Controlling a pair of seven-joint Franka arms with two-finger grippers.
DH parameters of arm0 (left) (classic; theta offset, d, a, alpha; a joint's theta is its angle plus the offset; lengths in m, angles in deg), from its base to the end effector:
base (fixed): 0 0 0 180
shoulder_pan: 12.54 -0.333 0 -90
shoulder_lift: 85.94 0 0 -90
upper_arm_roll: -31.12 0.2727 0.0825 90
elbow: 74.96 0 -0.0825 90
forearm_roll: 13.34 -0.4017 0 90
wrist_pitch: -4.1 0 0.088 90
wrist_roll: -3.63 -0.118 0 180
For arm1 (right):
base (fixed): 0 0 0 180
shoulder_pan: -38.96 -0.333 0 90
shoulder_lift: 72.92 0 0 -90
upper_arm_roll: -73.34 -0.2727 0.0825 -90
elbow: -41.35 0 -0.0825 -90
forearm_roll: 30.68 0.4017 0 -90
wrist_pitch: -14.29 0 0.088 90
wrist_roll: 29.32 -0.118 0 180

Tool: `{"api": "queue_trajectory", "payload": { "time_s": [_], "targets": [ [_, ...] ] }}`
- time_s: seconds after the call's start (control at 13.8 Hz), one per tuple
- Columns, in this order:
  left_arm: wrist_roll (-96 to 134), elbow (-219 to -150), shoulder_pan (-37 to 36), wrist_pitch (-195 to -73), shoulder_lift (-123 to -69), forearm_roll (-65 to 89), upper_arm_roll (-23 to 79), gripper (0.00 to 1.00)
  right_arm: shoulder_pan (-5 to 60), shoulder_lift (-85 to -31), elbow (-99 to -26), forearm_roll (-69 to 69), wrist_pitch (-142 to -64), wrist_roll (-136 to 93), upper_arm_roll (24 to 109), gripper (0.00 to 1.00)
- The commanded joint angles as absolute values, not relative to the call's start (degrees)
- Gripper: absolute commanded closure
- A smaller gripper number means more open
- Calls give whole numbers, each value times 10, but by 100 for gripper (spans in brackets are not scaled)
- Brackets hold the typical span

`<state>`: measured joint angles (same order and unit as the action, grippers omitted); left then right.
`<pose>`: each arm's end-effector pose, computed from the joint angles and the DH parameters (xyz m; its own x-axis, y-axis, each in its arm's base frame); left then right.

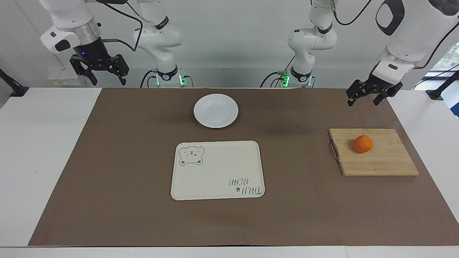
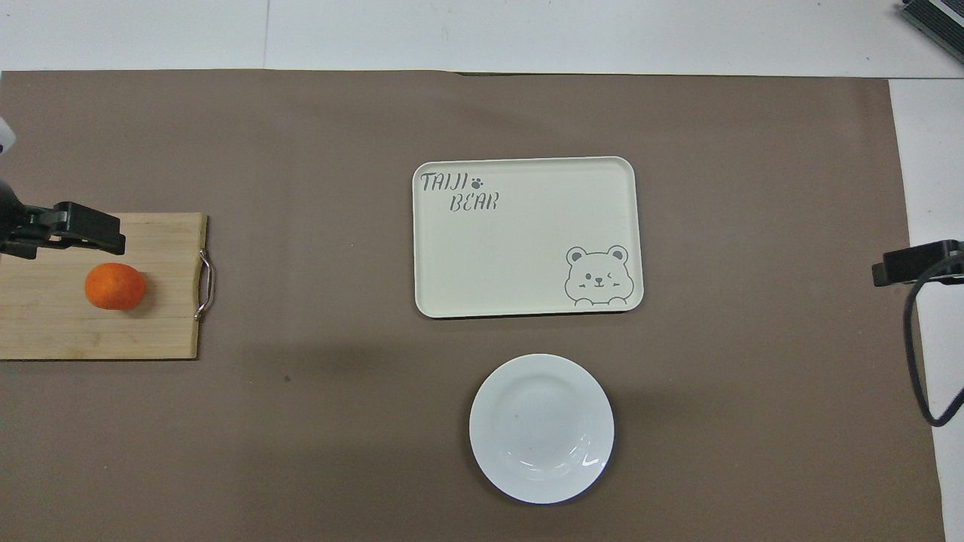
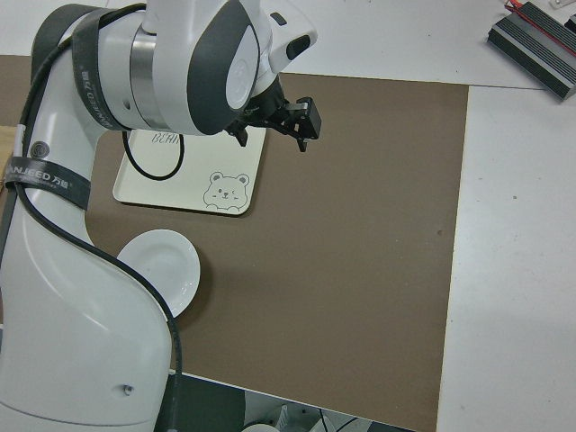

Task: Place orange and plate with both arms
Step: 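Lower the left gripper toward the orange on the wooden board, then close the left gripper around the orange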

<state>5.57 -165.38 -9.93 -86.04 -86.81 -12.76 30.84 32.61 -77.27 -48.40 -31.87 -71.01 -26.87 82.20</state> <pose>0.5749 -0.0302 0.5581 0.9997 -0.0165 -0.0204 -0.0164 -0.9998 0.0095 0.5426 -0.0293 0.6070 1.0000 -0.0023 -0.0030 -0.0023 -1.0000 0.0089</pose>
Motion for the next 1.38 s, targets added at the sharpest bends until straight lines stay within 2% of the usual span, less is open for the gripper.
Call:
{"api": "queue_trajectory", "payload": {
  "time_s": [0.0,0.43,1.01,1.3],
  "targets": [
    [46,-1685,-111,-869,-851,-130,309,0,332,-772,-479,-307,-702,-260,821,0],
    [-22,-1718,-146,-919,-849,-130,309,0,332,-772,-479,-307,-702,-260,821,0],
    [-137,-1820,-192,-1056,-858,-130,309,0,332,-772,-479,-307,-702,-260,821,0],
    [-163,-1846,-199,-1106,-886,-130,309,0,332,-772,-479,-307,-702,-260,821,0]
  ]
}}
